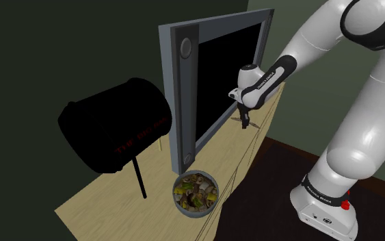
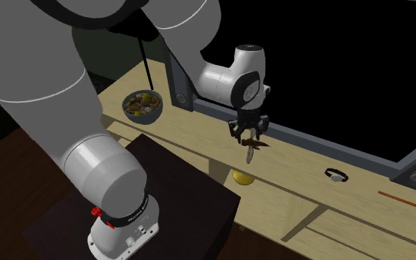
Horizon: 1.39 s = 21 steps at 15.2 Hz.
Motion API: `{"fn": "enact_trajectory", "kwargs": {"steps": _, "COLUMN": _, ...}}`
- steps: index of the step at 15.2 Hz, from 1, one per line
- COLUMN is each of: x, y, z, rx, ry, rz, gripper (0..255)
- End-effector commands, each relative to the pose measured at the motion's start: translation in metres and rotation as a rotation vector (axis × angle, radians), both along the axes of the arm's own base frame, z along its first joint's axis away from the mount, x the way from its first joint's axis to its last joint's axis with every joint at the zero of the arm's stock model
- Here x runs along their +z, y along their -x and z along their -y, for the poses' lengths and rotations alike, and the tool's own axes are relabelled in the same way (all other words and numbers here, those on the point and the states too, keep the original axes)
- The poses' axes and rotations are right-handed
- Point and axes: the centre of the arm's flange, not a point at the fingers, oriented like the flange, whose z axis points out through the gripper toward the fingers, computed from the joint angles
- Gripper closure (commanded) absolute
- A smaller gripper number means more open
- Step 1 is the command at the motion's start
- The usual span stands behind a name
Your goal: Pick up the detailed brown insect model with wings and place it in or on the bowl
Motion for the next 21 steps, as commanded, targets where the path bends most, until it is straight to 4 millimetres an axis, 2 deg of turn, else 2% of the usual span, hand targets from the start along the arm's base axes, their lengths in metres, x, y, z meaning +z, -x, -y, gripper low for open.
{"fn": "enact_trajectory", "kwargs": {"steps": 1, "x": 0.011, "y": 0.001, "z": 0.0, "rx": 0.0, "ry": 0.0, "rz": 0.0, "gripper": 255}}
{"fn": "enact_trajectory", "kwargs": {"steps": 17, "x": 0.094, "y": 0.001, "z": 0.0, "rx": 0.0, "ry": 0.0, "rz": 0.0, "gripper": 255}}
{"fn": "enact_trajectory", "kwargs": {"steps": 21, "x": 0.095, "y": 0.01, "z": -0.052, "rx": 0.0, "ry": 0.0, "rz": 0.0, "gripper": 255}}
